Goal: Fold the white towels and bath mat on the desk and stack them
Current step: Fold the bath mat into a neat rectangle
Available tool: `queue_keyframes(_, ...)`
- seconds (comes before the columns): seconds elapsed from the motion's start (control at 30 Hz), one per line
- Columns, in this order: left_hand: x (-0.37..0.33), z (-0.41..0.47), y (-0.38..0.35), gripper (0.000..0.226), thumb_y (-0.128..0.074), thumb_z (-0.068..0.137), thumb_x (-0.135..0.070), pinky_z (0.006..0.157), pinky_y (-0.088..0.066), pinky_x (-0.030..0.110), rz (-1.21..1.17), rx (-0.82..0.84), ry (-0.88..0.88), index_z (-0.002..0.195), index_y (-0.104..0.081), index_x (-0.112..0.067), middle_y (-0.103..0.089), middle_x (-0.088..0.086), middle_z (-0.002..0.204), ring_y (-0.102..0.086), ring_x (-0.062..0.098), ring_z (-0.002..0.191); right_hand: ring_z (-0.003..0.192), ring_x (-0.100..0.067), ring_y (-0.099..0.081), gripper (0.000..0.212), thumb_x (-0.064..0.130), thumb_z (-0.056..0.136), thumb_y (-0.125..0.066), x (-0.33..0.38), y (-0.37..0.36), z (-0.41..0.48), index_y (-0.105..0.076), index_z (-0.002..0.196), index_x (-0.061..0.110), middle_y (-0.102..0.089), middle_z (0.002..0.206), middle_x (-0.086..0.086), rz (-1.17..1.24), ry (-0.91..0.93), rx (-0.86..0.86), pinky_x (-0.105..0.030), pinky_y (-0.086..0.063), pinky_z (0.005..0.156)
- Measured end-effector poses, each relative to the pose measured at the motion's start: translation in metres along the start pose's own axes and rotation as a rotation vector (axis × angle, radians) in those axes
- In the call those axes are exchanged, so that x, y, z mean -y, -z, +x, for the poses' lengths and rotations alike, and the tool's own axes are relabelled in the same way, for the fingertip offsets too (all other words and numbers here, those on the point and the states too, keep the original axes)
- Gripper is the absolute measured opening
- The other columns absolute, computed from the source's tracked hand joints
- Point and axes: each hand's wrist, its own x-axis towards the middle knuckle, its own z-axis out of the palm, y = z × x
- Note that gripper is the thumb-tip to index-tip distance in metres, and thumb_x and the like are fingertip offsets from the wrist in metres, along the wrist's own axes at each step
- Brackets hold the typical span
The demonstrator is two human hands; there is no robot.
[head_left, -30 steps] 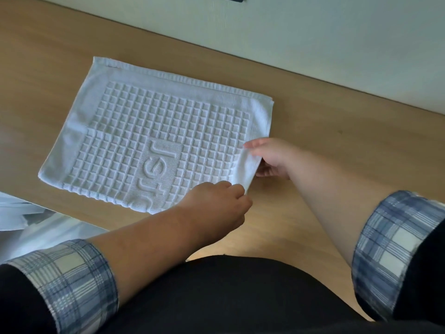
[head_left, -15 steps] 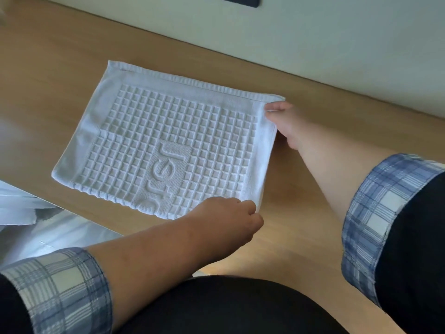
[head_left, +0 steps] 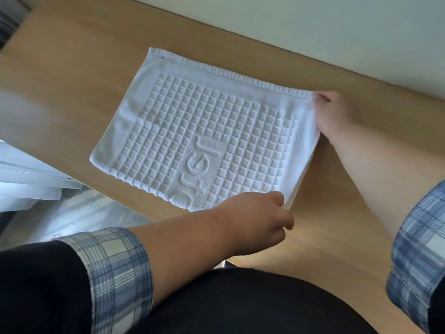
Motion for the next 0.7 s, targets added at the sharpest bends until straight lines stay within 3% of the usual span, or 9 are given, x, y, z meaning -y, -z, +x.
queue_keyframes(0.07, 0.008, -0.011, 0.006, 0.034, -0.048, 0.1, -0.029, 0.069, -0.036, 0.027, -0.037, -0.044, -0.05, 0.13, -0.064, -0.03, -0.035, -0.014, 0.1, -0.047, 0.015, 0.076, 0.114, -0.022, -0.061, 0.036, 0.036, 0.099, -0.043, 0.01, -0.002, 0.0, -0.068, 0.123, 0.026, -0.068, 0.124, 0.002, -0.103, 0.019, -0.074, -0.029, -0.045, 0.098)
queue_keyframes(0.13, 0.02, -0.024, 0.011, 0.034, -0.053, 0.098, -0.026, 0.068, -0.038, 0.027, -0.079, -0.099, -0.095, 0.129, -0.066, -0.027, -0.038, -0.013, 0.098, -0.05, 0.017, 0.073, 0.115, -0.018, -0.06, 0.038, 0.031, 0.097, -0.04, 0.023, -0.007, -0.004, -0.067, 0.122, 0.027, -0.066, 0.127, 0.006, -0.119, 0.044, -0.118, -0.024, -0.042, 0.094)
queue_keyframes(0.23, 0.04, -0.04, 0.015, 0.031, -0.06, 0.094, -0.018, 0.065, -0.048, 0.03, -0.156, -0.199, -0.156, 0.123, -0.072, -0.021, -0.049, -0.006, 0.093, -0.058, 0.024, 0.065, 0.093, -0.004, -0.061, 0.036, 0.029, 0.09, -0.04, 0.05, -0.019, -0.013, -0.069, 0.113, 0.031, -0.067, 0.112, 0.014, -0.061, 0.062, -0.147, -0.016, -0.04, 0.078)
queue_keyframes(0.33, 0.063, -0.056, 0.017, 0.027, -0.063, 0.091, -0.019, 0.06, -0.046, 0.026, -0.201, -0.26, -0.186, 0.115, -0.075, -0.022, -0.056, -0.005, 0.088, -0.051, 0.015, 0.058, 0.059, 0.012, -0.057, 0.03, 0.032, 0.087, -0.044, 0.087, -0.037, -0.021, -0.069, 0.103, 0.034, -0.067, 0.098, 0.015, 0.004, 0.075, -0.168, -0.004, -0.037, 0.054)
queue_keyframes(0.4, 0.082, -0.068, 0.02, 0.023, -0.065, 0.091, -0.024, 0.06, -0.044, 0.024, -0.203, -0.268, -0.179, 0.112, -0.076, -0.026, -0.059, -0.008, 0.088, -0.055, 0.013, 0.06, 0.059, 0.006, -0.06, 0.027, 0.034, 0.086, -0.046, 0.111, -0.055, -0.024, -0.068, 0.102, 0.036, -0.065, 0.1, 0.014, 0.018, 0.106, -0.178, -0.008, -0.042, 0.056)
queue_keyframes(0.5, 0.111, -0.087, 0.025, 0.02, -0.062, 0.092, -0.031, 0.064, -0.047, 0.024, -0.208, -0.239, -0.131, 0.108, -0.073, -0.031, -0.059, -0.014, 0.09, -0.062, 0.011, 0.069, 0.074, -0.013, -0.066, 0.024, 0.036, 0.088, -0.049, 0.138, -0.087, -0.027, -0.063, 0.107, 0.037, -0.061, 0.103, 0.015, 0.0, 0.134, -0.162, -0.022, -0.049, 0.068)
queue_keyframes(0.63, 0.145, -0.106, 0.028, 0.019, -0.057, 0.092, -0.034, 0.066, -0.047, 0.027, -0.213, -0.169, -0.068, 0.108, -0.067, -0.033, -0.047, -0.02, 0.09, -0.055, 0.008, 0.071, 0.075, -0.016, -0.067, 0.021, 0.032, 0.091, -0.048, 0.159, -0.13, -0.027, -0.059, 0.109, 0.031, -0.065, 0.107, 0.007, -0.026, 0.103, -0.117, -0.02, -0.048, 0.062)
queue_keyframes(0.7, 0.163, -0.112, 0.029, 0.019, -0.053, 0.092, -0.037, 0.066, -0.043, 0.026, -0.193, -0.137, -0.007, 0.108, -0.064, -0.035, -0.045, -0.019, 0.089, -0.052, 0.007, 0.074, 0.062, -0.01, -0.063, 0.021, 0.029, 0.091, -0.046, 0.168, -0.15, -0.026, -0.059, 0.107, 0.031, -0.066, 0.1, 0.006, -0.033, 0.079, -0.112, -0.011, -0.043, 0.05)
